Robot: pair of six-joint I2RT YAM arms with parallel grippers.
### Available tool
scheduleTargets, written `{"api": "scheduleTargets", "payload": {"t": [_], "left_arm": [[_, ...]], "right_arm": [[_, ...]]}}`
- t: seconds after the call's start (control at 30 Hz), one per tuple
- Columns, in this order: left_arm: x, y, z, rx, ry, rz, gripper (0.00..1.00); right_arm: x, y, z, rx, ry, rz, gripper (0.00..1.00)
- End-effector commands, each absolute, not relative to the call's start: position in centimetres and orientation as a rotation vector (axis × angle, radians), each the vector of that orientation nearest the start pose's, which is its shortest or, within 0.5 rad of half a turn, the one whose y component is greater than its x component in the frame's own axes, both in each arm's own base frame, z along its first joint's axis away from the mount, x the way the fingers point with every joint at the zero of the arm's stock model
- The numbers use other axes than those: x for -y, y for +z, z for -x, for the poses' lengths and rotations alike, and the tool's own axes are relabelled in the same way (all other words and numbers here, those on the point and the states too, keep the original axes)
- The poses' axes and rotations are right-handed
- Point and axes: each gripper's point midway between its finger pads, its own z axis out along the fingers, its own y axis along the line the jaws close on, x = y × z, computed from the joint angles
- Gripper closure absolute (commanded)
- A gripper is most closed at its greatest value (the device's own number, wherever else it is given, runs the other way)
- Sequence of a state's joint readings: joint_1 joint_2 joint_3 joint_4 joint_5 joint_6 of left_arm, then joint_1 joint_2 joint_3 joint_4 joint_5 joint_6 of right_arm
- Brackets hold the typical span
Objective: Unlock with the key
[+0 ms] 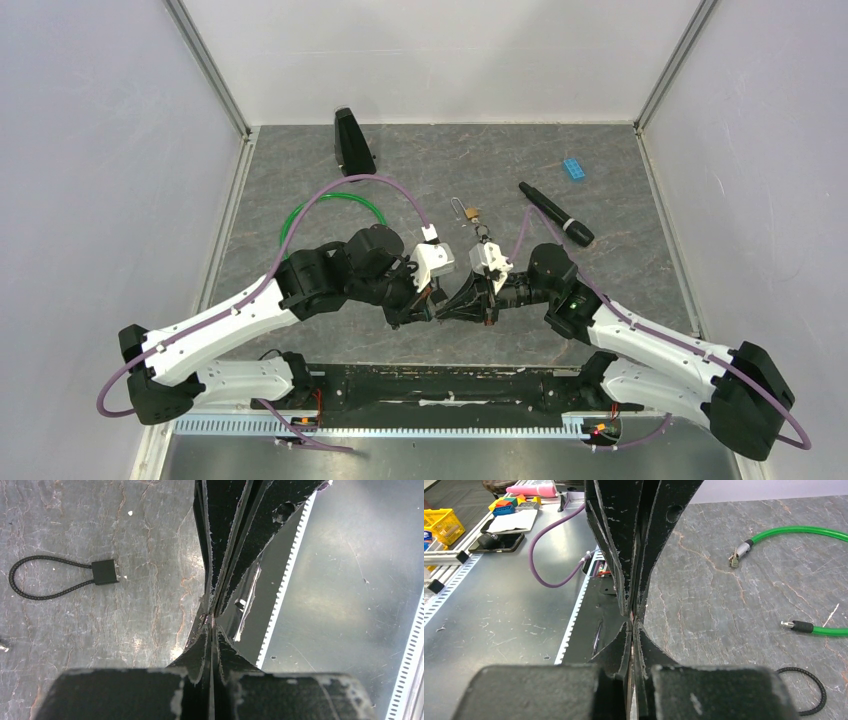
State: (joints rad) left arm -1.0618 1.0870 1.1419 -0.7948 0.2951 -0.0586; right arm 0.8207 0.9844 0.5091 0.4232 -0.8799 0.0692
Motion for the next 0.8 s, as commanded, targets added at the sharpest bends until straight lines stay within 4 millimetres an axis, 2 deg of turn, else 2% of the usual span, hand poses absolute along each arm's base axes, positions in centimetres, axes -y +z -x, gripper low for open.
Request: {"api": "scheduleTargets", "payload": {"t": [0.0, 0.27, 0.37, 0.53, 0.6, 0.77], "left_arm": [[28.4, 24.6, -9.4, -1.961, -0.911, -1.365, 0.98], [28.2, 24.6, -10.3, -1.98, -0.864, -1.296, 0.98], [28.0, 24.9, -11.0, -1.982, -0.837, -1.237, 0.92], [27.8, 25.7, -11.8, -1.978, -0.82, -1.144, 0.78], [27.5, 26.0, -12.8, -1.979, -0.783, -1.064, 0.67], [25.8, 27.0, -16.4, -1.999, -0.647, -0.719, 0.4]], "right_arm": [[-31.6, 23.9, -10.5, -1.195, 1.355, 1.305, 1.0], [-31.4, 23.7, -11.3, -1.226, 1.312, 1.263, 1.0], [-31.3, 23.4, -11.6, -1.253, 1.301, 1.233, 1.0], [-31.0, 23.1, -12.5, -1.298, 1.28, 1.16, 1.0], [-30.8, 22.9, -13.3, -1.335, 1.259, 1.108, 1.0], [-29.3, 21.3, -16.2, -1.486, 1.197, 0.896, 1.0]]}}
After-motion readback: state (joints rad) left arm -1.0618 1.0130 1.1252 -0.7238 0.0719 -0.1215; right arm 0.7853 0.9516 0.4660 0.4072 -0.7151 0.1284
